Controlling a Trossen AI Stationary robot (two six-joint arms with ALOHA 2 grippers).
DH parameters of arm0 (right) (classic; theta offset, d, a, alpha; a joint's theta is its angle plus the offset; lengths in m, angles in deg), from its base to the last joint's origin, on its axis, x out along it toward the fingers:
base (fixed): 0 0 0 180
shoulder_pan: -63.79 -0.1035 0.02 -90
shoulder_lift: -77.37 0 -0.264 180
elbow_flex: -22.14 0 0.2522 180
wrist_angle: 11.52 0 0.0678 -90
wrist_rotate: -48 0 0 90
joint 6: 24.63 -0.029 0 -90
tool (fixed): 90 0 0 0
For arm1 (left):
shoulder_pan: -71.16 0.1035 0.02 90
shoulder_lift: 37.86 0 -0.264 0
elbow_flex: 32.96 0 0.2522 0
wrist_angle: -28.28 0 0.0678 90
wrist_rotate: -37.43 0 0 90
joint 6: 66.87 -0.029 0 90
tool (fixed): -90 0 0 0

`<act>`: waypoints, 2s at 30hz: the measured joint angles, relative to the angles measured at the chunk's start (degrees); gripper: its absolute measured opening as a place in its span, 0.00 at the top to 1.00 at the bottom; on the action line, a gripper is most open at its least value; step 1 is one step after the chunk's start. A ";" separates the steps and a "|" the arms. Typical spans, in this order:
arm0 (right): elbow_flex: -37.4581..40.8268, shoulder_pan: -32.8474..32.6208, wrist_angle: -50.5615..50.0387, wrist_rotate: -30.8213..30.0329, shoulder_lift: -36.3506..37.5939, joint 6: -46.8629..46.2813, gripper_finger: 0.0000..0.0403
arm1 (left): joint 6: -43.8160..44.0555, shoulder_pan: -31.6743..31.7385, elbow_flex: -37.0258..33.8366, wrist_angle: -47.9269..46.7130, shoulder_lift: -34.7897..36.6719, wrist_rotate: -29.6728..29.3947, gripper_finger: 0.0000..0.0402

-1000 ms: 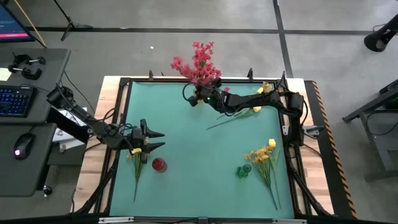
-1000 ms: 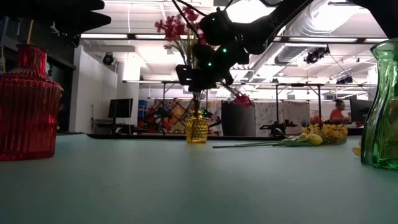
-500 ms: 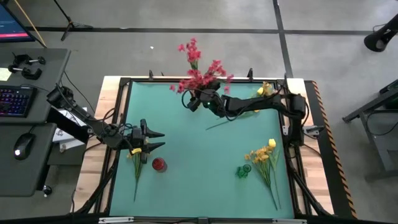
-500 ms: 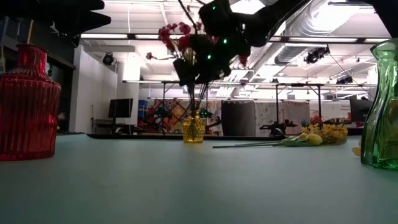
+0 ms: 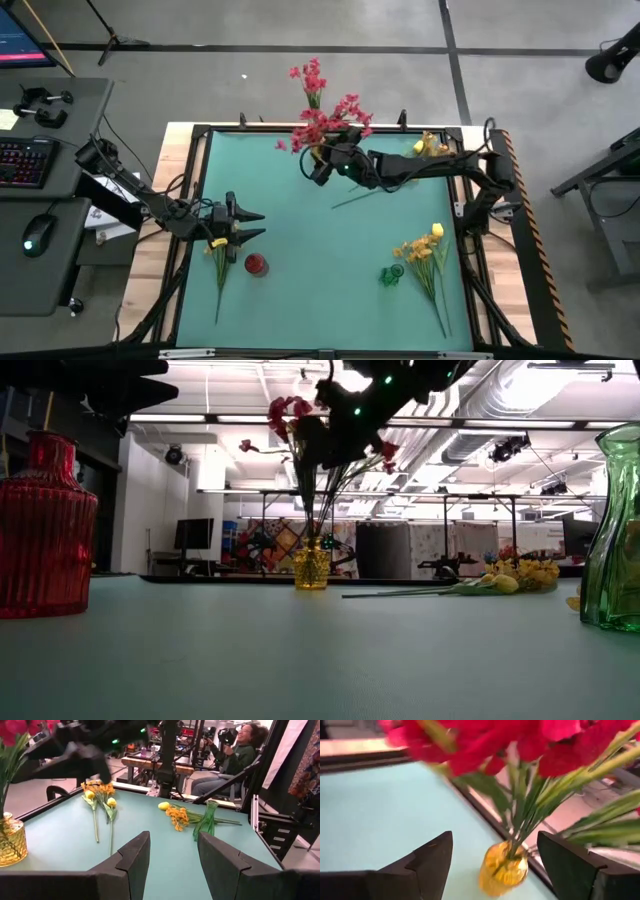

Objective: Sort flowers into vase by color
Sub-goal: Put the middle yellow tulip into the green vase

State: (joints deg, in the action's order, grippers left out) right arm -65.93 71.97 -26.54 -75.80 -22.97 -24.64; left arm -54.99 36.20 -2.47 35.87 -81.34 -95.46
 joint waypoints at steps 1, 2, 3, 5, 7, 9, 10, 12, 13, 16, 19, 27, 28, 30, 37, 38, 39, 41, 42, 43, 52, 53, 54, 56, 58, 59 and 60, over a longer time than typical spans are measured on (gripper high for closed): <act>0.00 -0.47 -1.81 0.44 0.70 -0.22 0.30 | 0.01 0.00 0.00 0.07 0.00 -0.12 0.62; 0.00 -0.94 -3.95 1.29 1.43 -0.82 0.30 | 0.02 0.00 0.00 0.12 0.00 -0.23 0.62; 0.00 -1.45 -6.22 1.74 2.04 -1.49 0.30 | 0.04 0.00 0.00 0.25 0.00 -0.39 0.62; 0.00 -2.50 -10.87 3.44 3.17 -3.30 0.30 | 0.02 0.00 0.00 0.94 -0.02 -0.81 0.62; 0.00 -3.51 -15.35 5.23 4.28 -5.52 0.30 | 0.08 0.00 0.00 1.30 0.00 -1.20 0.62; 0.00 -4.55 -19.51 7.89 5.08 -7.71 0.30 | 0.71 0.00 0.00 1.31 0.00 -1.21 0.62; 0.00 -5.07 -21.83 9.32 5.34 -8.83 0.30 | 1.19 0.00 0.00 1.33 0.00 -1.21 0.62; 0.00 -6.10 -26.20 12.29 5.50 -11.02 0.30 | 1.99 0.00 0.00 1.35 -0.01 -1.23 0.62; 0.00 -6.63 -28.60 13.41 5.53 -12.23 0.30 | 2.50 0.00 0.00 1.32 -0.02 -1.23 0.62; 0.00 -8.05 -36.49 15.02 5.61 -17.25 0.30 | 3.86 0.00 0.00 1.34 -0.02 -1.40 0.62; 0.16 -9.37 -44.93 14.25 5.61 -22.64 0.30 | 4.49 0.00 0.00 1.33 -0.02 -1.45 0.62; 0.17 -10.58 -62.24 3.94 5.61 -38.80 0.30 | 4.51 0.00 0.00 1.25 -0.02 -1.47 0.62; 0.34 -10.25 -63.53 3.43 5.62 -40.16 0.30 | 4.50 0.00 0.00 1.21 -0.02 -1.47 0.62; 2.01 -9.09 -64.11 2.72 6.00 -42.64 0.30 | 4.50 0.00 0.00 1.11 -0.02 -1.45 0.62; 15.89 -2.34 -54.93 5.81 12.23 -56.55 0.30 | 4.37 0.00 0.00 0.72 -0.02 -1.45 0.62; 17.91 -1.44 -52.00 5.75 13.64 -59.91 0.30 | 4.10 0.00 0.00 0.73 -0.02 -1.45 0.62; 19.86 -0.62 -49.18 5.49 14.96 -63.29 0.30 | 3.93 0.00 0.00 0.74 -0.02 -1.45 0.62; 23.27 0.87 -43.63 4.76 16.88 -70.55 0.30 | 3.52 0.07 0.00 0.74 -0.02 -1.45 0.62; 24.67 1.55 -41.45 4.66 17.52 -74.21 0.30 | 3.52 0.07 0.00 0.74 -0.02 -1.45 0.62; 25.88 2.18 -39.68 4.59 18.05 -77.39 0.30 | 3.52 0.07 0.00 0.74 -0.02 -1.45 0.62; 30.91 3.56 -26.02 6.75 16.32 -85.17 0.30 | 4.01 0.07 0.00 0.83 -0.02 -1.42 0.62; 30.97 3.56 -25.73 7.24 15.59 -85.45 0.30 | 4.02 0.07 0.00 0.83 -0.02 -1.42 0.62; 30.97 3.56 -25.87 7.77 14.90 -86.07 0.30 | 4.02 0.07 0.00 0.83 -0.02 -1.44 0.62; 30.95 3.56 -25.91 7.95 13.45 -87.57 0.30 | 4.04 0.07 0.00 0.81 -0.02 -1.42 0.62; 30.88 3.79 -25.00 8.01 12.05 -88.63 0.30 | 4.05 0.07 -0.01 0.81 -0.02 -1.42 0.62; 30.88 3.94 -24.61 8.19 11.37 -88.65 0.30 | 4.15 0.07 -0.02 0.82 -0.02 -1.42 0.62; 30.88 4.17 -24.19 8.57 10.66 -88.66 0.30 | 4.46 0.07 -0.02 0.81 -0.02 -1.42 0.62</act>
State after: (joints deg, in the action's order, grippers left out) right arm -35.04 76.14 -50.73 -67.23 -12.31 -113.31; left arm -50.52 36.26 -2.49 36.68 -81.37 -96.88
